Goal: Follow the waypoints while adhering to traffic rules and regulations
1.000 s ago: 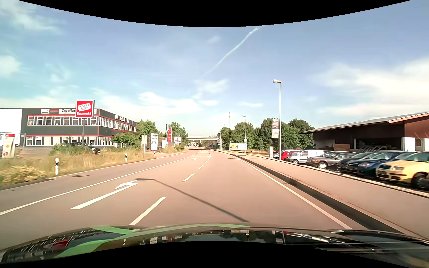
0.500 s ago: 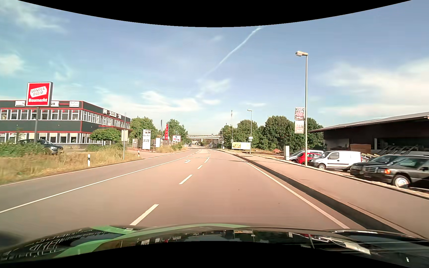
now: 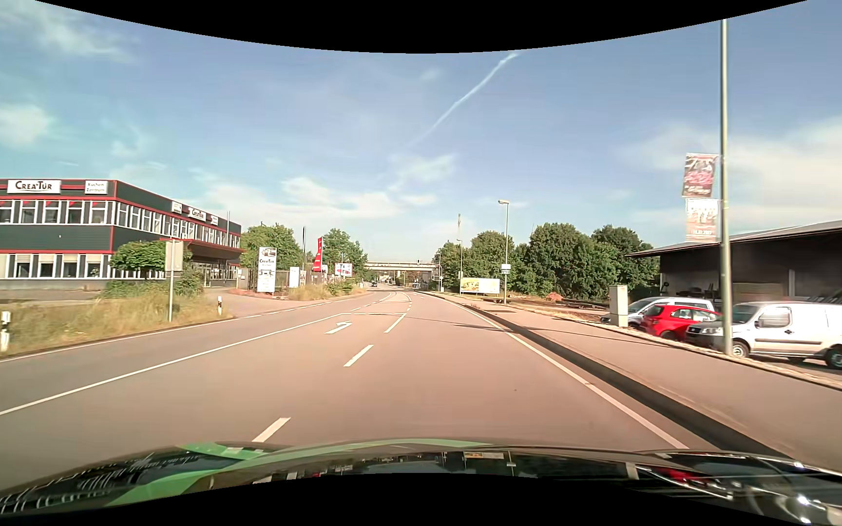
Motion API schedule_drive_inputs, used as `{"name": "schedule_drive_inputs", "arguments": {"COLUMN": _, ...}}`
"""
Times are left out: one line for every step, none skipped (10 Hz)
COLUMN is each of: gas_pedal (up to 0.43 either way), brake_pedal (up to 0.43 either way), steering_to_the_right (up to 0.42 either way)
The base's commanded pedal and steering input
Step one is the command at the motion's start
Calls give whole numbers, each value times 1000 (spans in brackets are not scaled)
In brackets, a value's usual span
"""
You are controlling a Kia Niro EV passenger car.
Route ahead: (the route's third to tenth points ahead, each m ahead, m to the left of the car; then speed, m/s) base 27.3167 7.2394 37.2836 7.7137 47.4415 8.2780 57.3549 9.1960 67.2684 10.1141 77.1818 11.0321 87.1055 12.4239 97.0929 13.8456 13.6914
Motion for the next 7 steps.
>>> {"name": "schedule_drive_inputs", "arguments": {"gas_pedal": 189, "brake_pedal": 0, "steering_to_the_right": -6}}
{"name": "schedule_drive_inputs", "arguments": {"gas_pedal": 197, "brake_pedal": 0, "steering_to_the_right": -6}}
{"name": "schedule_drive_inputs", "arguments": {"gas_pedal": 197, "brake_pedal": 0, "steering_to_the_right": -6}}
{"name": "schedule_drive_inputs", "arguments": {"gas_pedal": 197, "brake_pedal": 0, "steering_to_the_right": -6}}
{"name": "schedule_drive_inputs", "arguments": {"gas_pedal": 197, "brake_pedal": 0, "steering_to_the_right": -6}}
{"name": "schedule_drive_inputs", "arguments": {"gas_pedal": 197, "brake_pedal": 0, "steering_to_the_right": -6}}
{"name": "schedule_drive_inputs", "arguments": {"gas_pedal": 197, "brake_pedal": 0, "steering_to_the_right": -6}}
